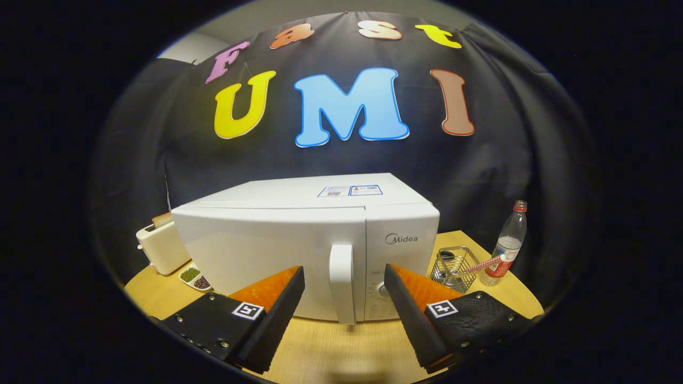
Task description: Open the microwave, put the food inside, and close the microwave door.
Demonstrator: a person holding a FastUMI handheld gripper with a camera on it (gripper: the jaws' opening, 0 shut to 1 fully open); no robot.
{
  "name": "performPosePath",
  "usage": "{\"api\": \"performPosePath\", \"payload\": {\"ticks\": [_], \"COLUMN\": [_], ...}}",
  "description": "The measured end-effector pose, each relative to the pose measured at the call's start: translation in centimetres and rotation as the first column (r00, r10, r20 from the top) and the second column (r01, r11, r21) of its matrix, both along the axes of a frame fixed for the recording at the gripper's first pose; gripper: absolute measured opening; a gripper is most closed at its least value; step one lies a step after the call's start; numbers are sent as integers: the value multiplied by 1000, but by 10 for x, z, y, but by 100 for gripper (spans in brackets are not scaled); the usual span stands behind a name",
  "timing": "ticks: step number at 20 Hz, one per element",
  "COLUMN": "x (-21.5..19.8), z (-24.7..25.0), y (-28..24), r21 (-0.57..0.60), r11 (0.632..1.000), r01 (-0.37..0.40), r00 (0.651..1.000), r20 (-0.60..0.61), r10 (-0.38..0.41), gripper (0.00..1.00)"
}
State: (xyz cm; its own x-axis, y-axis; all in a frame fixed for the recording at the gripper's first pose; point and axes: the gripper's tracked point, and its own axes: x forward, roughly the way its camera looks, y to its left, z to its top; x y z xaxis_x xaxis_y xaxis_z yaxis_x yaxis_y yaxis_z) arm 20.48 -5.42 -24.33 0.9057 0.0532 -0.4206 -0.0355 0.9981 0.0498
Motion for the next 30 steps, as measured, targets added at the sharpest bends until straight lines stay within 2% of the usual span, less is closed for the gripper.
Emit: {"api": "performPosePath", "payload": {"ticks": [1, 2, 4, 7, 9, 11, 12, 13, 14, 16, 18, 20, 21, 26, 30], "x": [2, 4, 8, 12, 15, 8, 9, 9, 13, 9, 9, 8, 7, 5, -32], "z": [-6, -11, -23, -27, -29, -27, -29, -29, -33, -32, -30, -30, -30, -30, -24], "y": [0, 0, -2, -2, 4, 4, 4, 7, 5, 7, 6, 6, 7, 8, 17], "r21": [3, 7, 0, 11, 16, -7, -26, -24, -30, -24, -39, -33, -43, -56, -107], "r11": [1000, 1000, 1000, 1000, 1000, 999, 999, 999, 999, 999, 998, 998, 997, 998, 992], "r01": [-1, -1, -2, -6, -27, -36, -33, -41, -40, -46, -51, -56, -59, -38, -60], "r00": [1000, 1000, 999, 997, 996, 996, 996, 996, 996, 994, 993, 993, 993, 992, 993], "r20": [-14, -27, -50, -70, -79, -81, -87, -83, -86, -105, -104, -104, -109, -120, -106], "r10": [1, 1, 2, 7, 28, 36, 31, 39, 38, 44, 47, 52, 54, 31, 49], "gripper": [96, 86, 83, 61, 59, 31, 36, 36, 25, 25, 13, 13, 7, 7, 7]}}
